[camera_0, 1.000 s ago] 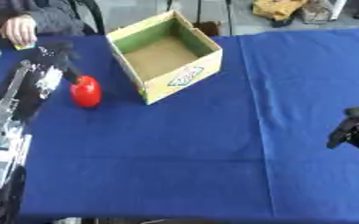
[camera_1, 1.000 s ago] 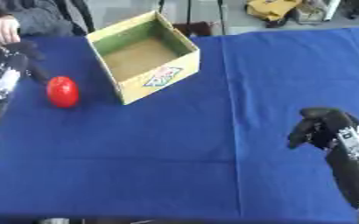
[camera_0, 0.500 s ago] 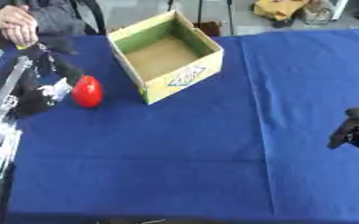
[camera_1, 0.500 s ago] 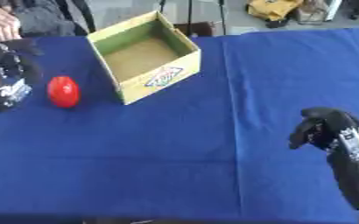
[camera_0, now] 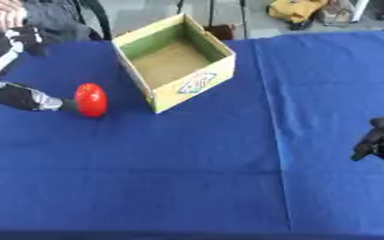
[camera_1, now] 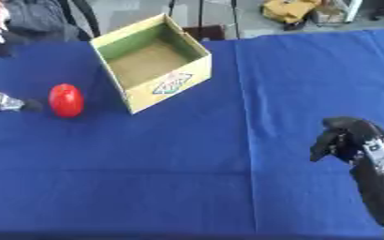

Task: Pick up objects on the table and place them in the box.

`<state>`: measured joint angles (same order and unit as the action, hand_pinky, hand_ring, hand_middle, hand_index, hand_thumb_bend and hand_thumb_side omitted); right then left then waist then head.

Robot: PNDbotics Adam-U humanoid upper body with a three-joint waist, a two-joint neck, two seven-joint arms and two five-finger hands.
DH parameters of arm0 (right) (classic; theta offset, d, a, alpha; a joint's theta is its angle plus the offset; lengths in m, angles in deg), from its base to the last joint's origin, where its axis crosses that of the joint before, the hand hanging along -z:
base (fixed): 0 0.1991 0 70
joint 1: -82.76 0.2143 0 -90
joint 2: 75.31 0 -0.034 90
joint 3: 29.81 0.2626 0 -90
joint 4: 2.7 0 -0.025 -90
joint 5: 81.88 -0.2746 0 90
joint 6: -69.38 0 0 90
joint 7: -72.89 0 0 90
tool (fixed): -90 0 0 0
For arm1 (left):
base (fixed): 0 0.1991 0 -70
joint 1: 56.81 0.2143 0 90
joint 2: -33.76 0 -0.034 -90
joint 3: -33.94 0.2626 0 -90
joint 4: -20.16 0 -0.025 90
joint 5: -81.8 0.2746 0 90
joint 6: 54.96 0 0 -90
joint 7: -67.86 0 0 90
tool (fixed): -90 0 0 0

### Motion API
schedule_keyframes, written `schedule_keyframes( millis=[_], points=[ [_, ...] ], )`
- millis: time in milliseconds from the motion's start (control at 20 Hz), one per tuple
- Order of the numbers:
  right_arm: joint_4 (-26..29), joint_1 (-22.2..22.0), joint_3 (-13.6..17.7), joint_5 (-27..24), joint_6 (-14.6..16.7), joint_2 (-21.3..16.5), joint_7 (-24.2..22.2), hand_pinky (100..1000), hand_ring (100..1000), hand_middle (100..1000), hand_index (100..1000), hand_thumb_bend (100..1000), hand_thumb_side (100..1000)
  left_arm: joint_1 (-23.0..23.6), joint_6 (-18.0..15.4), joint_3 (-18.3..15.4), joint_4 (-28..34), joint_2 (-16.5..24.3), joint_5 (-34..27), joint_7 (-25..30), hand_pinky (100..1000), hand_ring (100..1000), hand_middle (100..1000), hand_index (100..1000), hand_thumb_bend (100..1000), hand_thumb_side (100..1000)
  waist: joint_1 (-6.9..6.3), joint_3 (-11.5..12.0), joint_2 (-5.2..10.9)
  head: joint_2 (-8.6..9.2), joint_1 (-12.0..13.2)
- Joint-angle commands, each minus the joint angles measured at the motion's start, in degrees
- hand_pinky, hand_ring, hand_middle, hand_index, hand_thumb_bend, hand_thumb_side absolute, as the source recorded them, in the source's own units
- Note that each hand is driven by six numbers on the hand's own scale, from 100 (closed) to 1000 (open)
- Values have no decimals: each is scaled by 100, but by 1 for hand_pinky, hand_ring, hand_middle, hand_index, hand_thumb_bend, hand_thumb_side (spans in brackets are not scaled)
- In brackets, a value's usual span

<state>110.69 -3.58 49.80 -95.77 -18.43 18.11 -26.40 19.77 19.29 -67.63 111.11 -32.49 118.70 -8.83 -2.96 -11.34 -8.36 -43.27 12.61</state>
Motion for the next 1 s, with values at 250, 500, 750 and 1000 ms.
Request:
schedule_keyframes(
  millis=[250, 500, 750, 1000],
  points=[
    [120, 19, -34, 12, -10, -131, -45, 486, 530, 512, 713, 100, 757, -954, -332, 493, -1497, 413, 674, 194, 649, 653, 731, 842, 888, 635, -12, -87, 96, -50, 79],
    [120, 17, -50, 17, -16, -131, -62, 486, 530, 511, 713, 100, 762, -1467, -506, 734, -2255, 304, 1110, 421, 644, 651, 725, 839, 866, 649, -16, -142, 94, -67, 102],
    [120, 23, -62, 13, -26, -126, -73, 487, 530, 511, 713, 100, 762, -1691, -605, 857, -2626, 129, 1390, 593, 606, 623, 704, 830, 796, 624, -20, -158, 95, -82, 104],
    [120, 22, -67, 11, -29, -121, -79, 487, 530, 511, 713, 100, 765, -1778, -653, 928, -2838, -28, 1470, 781, 587, 615, 697, 824, 708, 608, -20, -175, 93, -82, 118]
  ],
)
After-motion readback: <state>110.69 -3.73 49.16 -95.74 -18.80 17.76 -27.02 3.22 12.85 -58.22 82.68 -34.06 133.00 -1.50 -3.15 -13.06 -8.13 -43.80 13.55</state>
